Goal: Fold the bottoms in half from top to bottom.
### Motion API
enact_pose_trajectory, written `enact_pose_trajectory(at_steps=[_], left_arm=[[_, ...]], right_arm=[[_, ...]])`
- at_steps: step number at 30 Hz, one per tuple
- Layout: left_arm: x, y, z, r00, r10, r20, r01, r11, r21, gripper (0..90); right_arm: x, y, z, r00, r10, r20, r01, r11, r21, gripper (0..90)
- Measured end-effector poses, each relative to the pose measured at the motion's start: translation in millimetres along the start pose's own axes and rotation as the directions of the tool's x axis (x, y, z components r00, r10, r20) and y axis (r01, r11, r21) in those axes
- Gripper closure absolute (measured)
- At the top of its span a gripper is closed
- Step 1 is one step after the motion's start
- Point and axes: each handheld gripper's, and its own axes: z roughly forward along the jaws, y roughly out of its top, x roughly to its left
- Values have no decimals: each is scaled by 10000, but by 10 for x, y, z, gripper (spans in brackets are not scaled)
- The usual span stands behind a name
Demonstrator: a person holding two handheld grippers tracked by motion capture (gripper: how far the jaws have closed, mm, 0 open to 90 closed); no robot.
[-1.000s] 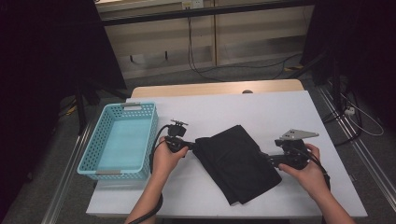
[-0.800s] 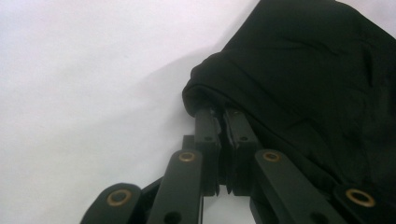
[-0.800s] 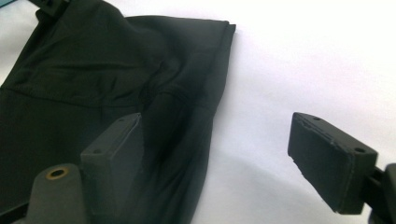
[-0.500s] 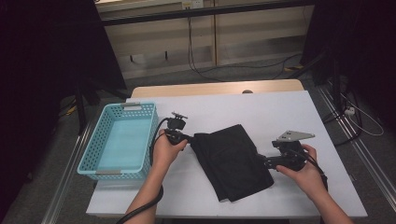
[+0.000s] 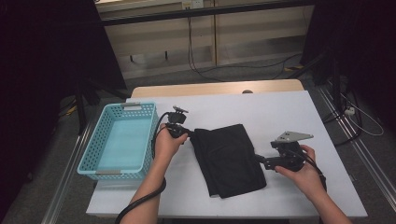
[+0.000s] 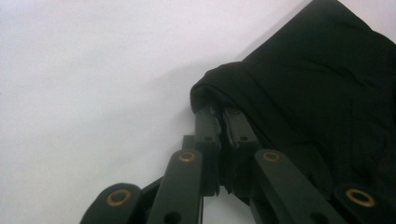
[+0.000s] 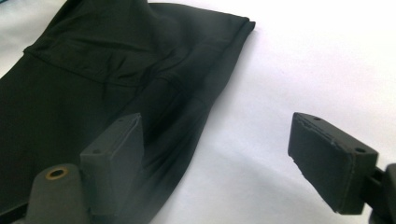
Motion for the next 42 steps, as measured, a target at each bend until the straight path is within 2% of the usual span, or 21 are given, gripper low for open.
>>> enact_pose_trajectory(at_steps=[6,9,14,18,21,22,25,28,30,33,36,42], left_arm=[[22,35,42,9998,-70,-197,67,9999,-120,852],[15,56,62,9994,94,-343,-99,9999,-131,852],[6,108,77,9989,-23,-469,11,9997,-246,853],[-14,146,73,9984,72,-561,-100,9988,-488,854],[-19,136,87,9966,183,-800,-232,9979,-608,834],[-17,127,81,9949,269,-969,-335,9972,-675,807],[2,98,45,9947,-70,-1028,-31,9952,-978,549],[-6,49,-15,9934,95,-1146,-231,9927,-1181,394],[-28,1,-65,9905,457,-1300,-627,9896,-1295,307],[-62,-73,-134,9922,508,-1141,-684,9854,-1560,251],[-108,-161,-178,9910,798,-1079,-964,9826,-1585,226],[-138,-356,-204,9903,1014,-951,-1149,9820,-1497,200]], right_arm=[[16,1,5,10000,-9,-29,9,10000,-7,181],[16,2,10,10000,-25,-37,25,10000,-9,181],[29,4,18,10000,-14,-59,14,10000,5,180],[46,7,25,9999,-55,-95,55,10000,24,180],[49,5,31,9999,-71,-93,72,10000,37,180],[49,5,29,9999,-71,-83,71,10000,31,180],[50,6,15,9999,-63,-89,63,10000,-1,180],[69,6,10,10000,-29,-80,29,10000,-47,180],[96,7,13,9999,-62,-119,62,10000,-21,180],[163,13,39,9998,-119,-158,119,9999,9,180],[233,28,69,9997,-129,-218,130,9999,24,180],[369,24,156,9996,-164,-211,169,9995,265,181]])
